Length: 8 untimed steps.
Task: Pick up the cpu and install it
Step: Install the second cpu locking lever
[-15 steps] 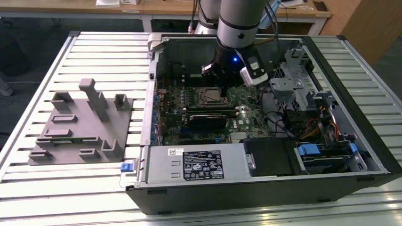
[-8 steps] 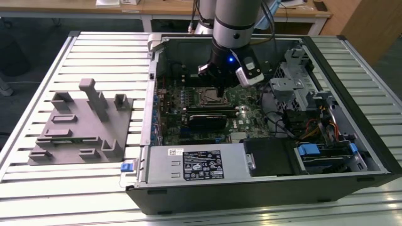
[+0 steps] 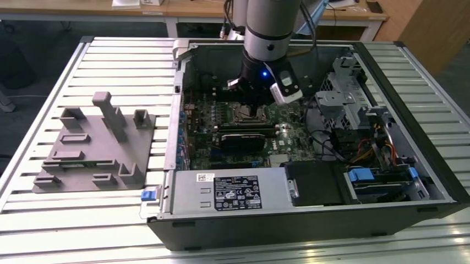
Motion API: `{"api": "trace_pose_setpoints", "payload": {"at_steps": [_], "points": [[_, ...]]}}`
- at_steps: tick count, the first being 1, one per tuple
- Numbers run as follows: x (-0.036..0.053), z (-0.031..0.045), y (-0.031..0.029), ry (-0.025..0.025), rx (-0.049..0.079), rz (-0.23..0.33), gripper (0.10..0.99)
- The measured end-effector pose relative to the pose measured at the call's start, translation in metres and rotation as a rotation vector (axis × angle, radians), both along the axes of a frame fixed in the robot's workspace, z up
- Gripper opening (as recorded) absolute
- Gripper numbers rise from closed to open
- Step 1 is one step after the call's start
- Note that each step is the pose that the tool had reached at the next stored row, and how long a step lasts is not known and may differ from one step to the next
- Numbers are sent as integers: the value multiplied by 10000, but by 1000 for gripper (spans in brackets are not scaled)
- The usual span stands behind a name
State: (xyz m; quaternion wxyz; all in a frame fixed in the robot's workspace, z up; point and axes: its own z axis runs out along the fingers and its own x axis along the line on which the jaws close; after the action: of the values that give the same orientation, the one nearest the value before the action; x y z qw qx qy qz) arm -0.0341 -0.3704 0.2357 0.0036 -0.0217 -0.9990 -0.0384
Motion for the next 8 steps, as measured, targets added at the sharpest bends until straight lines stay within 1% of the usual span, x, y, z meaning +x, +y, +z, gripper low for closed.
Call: {"api": "trace_pose_setpoints", "payload": {"at_steps": [2,8], "points": [[-34,-3,-23,-2,19,-1,106],[-41,-10,-31,0,19,-2,106]]}}
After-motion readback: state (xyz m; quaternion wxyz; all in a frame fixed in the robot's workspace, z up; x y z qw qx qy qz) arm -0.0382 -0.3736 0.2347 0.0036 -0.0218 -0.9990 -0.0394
